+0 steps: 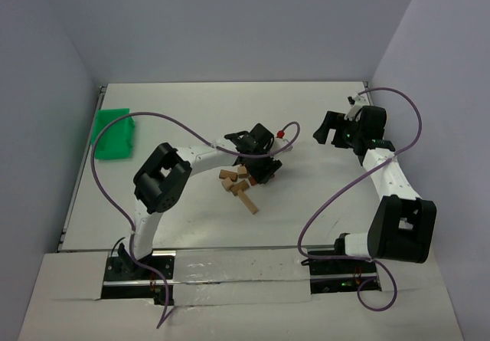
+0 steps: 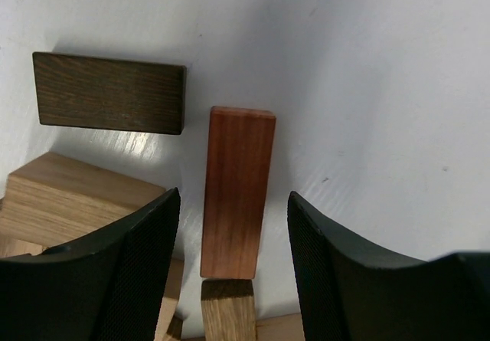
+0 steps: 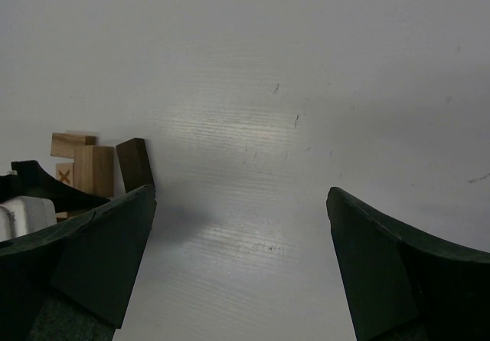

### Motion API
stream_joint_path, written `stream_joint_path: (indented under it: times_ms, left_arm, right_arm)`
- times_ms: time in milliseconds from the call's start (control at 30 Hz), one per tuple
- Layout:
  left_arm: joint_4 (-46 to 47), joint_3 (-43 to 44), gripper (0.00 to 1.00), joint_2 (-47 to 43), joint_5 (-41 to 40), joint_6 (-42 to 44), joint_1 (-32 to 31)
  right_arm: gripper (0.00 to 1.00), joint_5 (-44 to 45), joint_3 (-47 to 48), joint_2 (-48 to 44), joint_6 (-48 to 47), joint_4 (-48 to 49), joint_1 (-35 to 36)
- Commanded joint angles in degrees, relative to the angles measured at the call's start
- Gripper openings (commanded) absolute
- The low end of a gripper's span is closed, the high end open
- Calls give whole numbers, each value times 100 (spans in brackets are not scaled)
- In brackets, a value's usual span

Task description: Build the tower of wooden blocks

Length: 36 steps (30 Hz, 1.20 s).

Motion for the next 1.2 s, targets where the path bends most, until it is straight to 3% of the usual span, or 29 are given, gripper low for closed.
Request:
stream_joint_path:
  times_ms: [0, 167, 367, 533, 733, 967, 1167]
  left_arm:
    - [185, 222, 63, 153, -178, 72, -21]
    - [173, 142, 46, 184, -100, 95, -21]
    - [406, -345, 1, -276, -6, 160, -21]
    - [421, -517, 0, -1022, 221, 141, 132]
    - [44, -12, 0, -1420, 397, 77, 901]
    - [4, 492, 0, -810, -244, 365, 1735]
    - [246, 475, 0, -208, -723, 423, 1886]
  right_arm:
    - [100, -67, 219, -199, -31, 83, -24]
    - [100, -25, 222, -196, -40, 92, -37]
    - [100, 47, 224, -209, -42, 107, -41]
    - [100, 49, 217, -209, -48, 118, -41]
    - [100, -13, 226, -140, -40, 127, -41]
    - [100, -25, 249, -77, -40, 118, -47]
    - [100, 12, 226, -112, -48, 118, -50]
